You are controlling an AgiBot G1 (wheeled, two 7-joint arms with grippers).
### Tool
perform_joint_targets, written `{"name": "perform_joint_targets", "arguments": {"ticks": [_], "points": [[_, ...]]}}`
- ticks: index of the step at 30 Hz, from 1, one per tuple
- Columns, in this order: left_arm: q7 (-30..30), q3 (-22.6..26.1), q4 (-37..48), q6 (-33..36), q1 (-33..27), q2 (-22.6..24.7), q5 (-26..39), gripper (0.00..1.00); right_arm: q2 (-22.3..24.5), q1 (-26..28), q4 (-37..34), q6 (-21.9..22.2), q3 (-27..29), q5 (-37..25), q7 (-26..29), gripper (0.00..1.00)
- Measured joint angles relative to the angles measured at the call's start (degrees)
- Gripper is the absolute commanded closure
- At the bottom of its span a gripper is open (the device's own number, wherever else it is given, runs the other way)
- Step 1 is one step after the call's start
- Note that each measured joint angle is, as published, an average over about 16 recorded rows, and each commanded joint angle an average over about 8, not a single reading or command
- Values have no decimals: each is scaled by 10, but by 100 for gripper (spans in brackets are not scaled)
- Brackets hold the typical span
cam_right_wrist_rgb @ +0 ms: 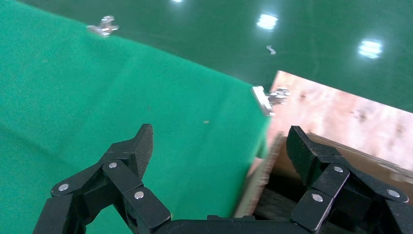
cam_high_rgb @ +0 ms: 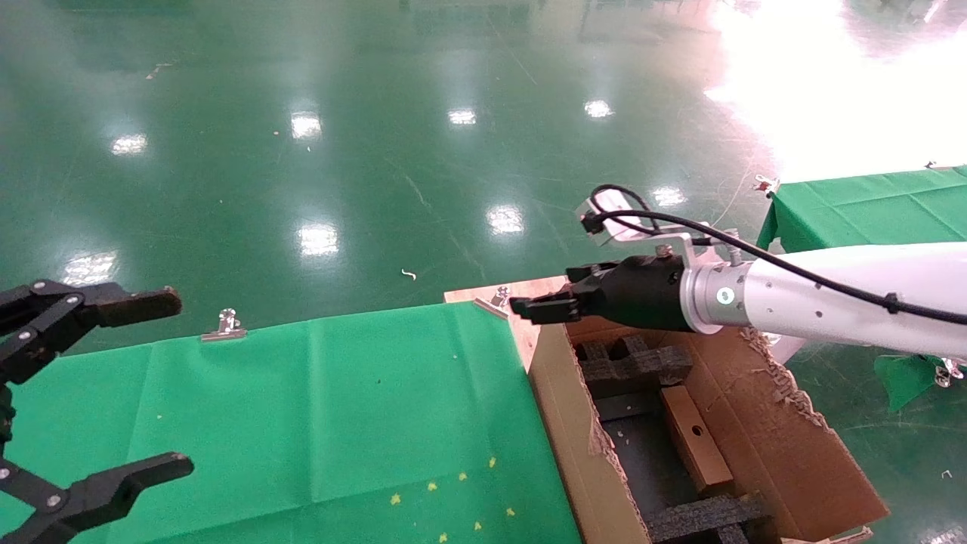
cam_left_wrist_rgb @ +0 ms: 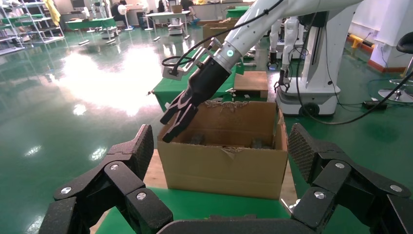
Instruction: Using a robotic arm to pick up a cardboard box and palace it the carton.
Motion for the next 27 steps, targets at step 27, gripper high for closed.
{"name": "perform_joint_targets", "arguments": {"ticks": [27], "points": [[0, 0, 0, 0, 0, 0, 0, 0, -30, -224, -25, -341, 436, 247, -410, 0]]}}
